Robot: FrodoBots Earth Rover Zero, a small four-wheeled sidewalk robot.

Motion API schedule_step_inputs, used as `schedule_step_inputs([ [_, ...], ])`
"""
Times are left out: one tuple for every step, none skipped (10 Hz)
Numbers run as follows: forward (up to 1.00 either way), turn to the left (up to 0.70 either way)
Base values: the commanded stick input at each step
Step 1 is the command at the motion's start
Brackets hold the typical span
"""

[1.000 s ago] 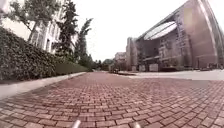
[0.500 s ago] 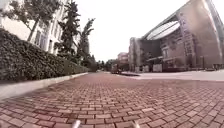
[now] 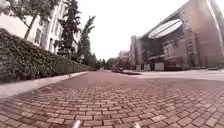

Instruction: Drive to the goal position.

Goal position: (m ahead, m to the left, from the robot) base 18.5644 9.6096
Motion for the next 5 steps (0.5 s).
schedule_step_inputs([
  [0.70, 0.00],
  [0.70, 0.00],
  [0.70, 0.00],
  [0.70, 0.00],
  [0.70, 0.00],
])
